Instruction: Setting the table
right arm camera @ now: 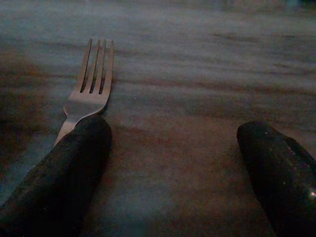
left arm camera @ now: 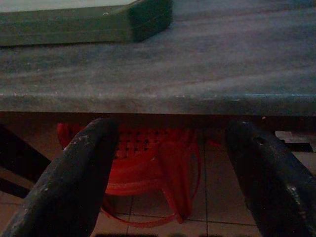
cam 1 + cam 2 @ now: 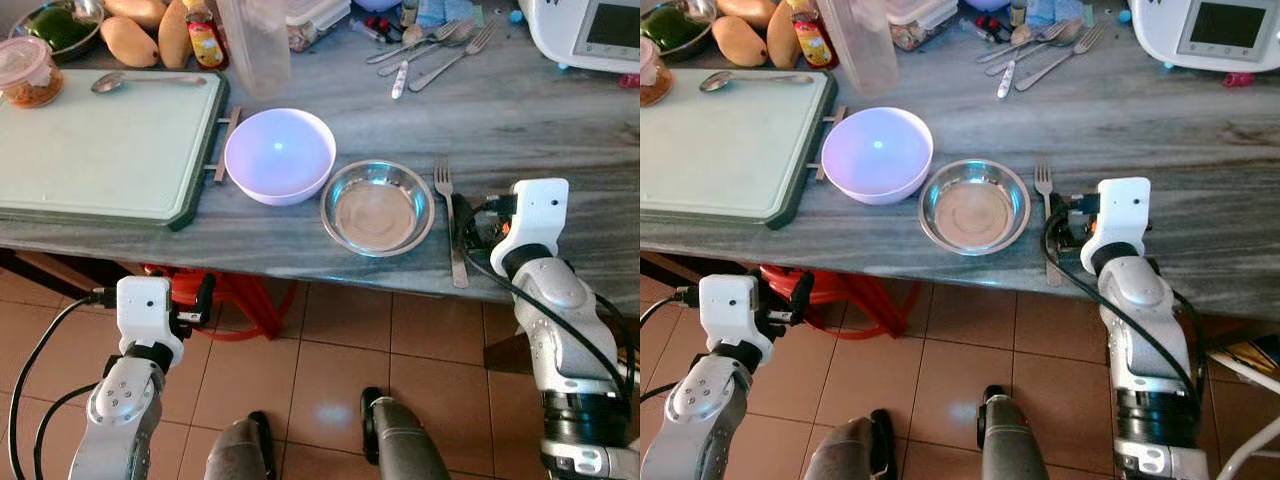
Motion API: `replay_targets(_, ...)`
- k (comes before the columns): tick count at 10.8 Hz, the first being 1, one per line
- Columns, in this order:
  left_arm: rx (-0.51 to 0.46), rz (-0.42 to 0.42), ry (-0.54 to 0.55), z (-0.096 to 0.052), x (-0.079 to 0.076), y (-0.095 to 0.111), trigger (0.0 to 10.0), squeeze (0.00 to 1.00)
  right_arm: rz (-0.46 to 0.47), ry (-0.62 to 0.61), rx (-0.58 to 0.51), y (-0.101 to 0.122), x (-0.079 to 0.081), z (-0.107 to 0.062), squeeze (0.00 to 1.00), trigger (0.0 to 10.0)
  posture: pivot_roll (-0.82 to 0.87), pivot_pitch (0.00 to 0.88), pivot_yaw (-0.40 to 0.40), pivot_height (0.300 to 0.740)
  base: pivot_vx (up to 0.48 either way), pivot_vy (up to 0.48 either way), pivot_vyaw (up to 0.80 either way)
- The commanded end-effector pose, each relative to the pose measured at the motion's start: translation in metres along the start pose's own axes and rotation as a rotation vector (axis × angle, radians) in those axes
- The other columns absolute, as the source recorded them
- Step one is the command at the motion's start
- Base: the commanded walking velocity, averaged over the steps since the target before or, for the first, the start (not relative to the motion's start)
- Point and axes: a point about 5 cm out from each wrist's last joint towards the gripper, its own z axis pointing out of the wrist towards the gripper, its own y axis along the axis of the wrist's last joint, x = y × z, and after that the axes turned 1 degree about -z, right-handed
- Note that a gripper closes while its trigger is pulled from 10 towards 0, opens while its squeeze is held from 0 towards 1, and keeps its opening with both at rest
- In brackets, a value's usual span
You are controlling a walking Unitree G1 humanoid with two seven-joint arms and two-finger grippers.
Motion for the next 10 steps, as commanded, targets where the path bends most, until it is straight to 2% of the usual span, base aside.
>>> replay_targets(1, 0.016, 0.0, 0.012, -0.003, 0.003, -0.003, 10.0, 0.0, -0.002, -0.042, 0.005, -0.003, -0.003, -0.005, 0.8, 10.0, -0.01, 0.276, 0.062, 0.74, 0.0, 0.0, 0.0)
replay_targets(2, 0.014, -0.001, 0.014, -0.002, 0.003, -0.003, 10.0, 0.0, -0.006, -0.076, -0.029, 0.002, -0.006, -0.006, 0.71, 10.0, -0.01, 0.271, 0.062, 0.74, 0.0, 0.0, 0.0)
replay_targets(3, 0.01, -0.002, 0.015, -0.002, 0.004, -0.002, 10.0, 0.0, 0.006, -0.092, -0.073, 0.009, -0.005, -0.01, 0.41, 10.0, -0.01, 0.268, 0.063, 0.74, 0.0, 0.0, 0.0)
replay_targets(4, 0.008, -0.002, 0.015, -0.002, 0.004, -0.002, 10.0, 0.0, -0.005, -0.11, -0.105, 0.014, -0.004, -0.013, 0.18, 10.0, -0.01, 0.261, 0.064, 0.74, 0.0, 0.0, 0.0)
replay_targets(5, 0.004, 0.002, 0.017, -0.002, 0.005, -0.003, 10.0, 0.0, -0.019, -0.124, -0.161, 0.021, -0.002, -0.017, 0.0, 10.0, -0.01, 0.24, 0.067, 0.74, 0.0, 0.0, 0.0)
replay_targets(7, -0.004, 0.009, 0.058, -0.002, 0.009, -0.004, 10.0, 0.0, -0.032, -0.147, -0.243, 0.029, 0.003, -0.025, 0.0, 10.0, -0.02, 0.19, 0.06, 0.74, 0.0, 0.0, 0.0)
replay_targets(8, -0.023, 0.019, 0.088, 0.001, 0.01, -0.003, 10.0, 0.0, -0.031, -0.146, -0.257, 0.026, 0.01, -0.031, 0.0, 10.0, -0.02, 0.15, 0.047, 0.74, 0.0, 0.0, 0.0)
replay_targets(10, -0.08, -0.017, 0.14, 0.018, 0.011, 0.005, 10.0, 0.0, -0.03, -0.125, -0.247, 0.011, 0.022, -0.035, 0.0, 10.0, -0.03, 0.081, 0.023, 0.74, 0.0, 0.0, 0.0)
